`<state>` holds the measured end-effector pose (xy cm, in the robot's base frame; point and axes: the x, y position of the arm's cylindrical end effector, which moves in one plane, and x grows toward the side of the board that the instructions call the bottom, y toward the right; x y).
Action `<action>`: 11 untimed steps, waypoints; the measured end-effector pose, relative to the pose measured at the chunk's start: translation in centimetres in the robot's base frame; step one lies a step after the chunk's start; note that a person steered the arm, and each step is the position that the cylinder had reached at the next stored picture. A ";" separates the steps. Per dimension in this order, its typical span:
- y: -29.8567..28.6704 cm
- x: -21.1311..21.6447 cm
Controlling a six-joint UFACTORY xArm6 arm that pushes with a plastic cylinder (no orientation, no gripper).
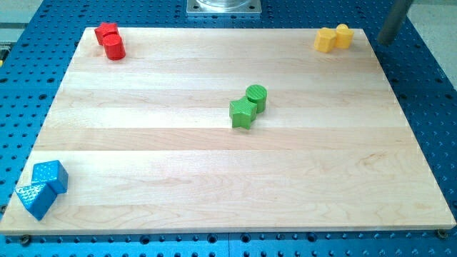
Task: Place the hexagon at the top center of the board
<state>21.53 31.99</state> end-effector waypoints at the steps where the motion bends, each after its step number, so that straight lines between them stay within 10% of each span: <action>1: -7.5 -0.4; 2: -14.8 1.2; 4: -6.8 1.8; 11: -30.5 7.5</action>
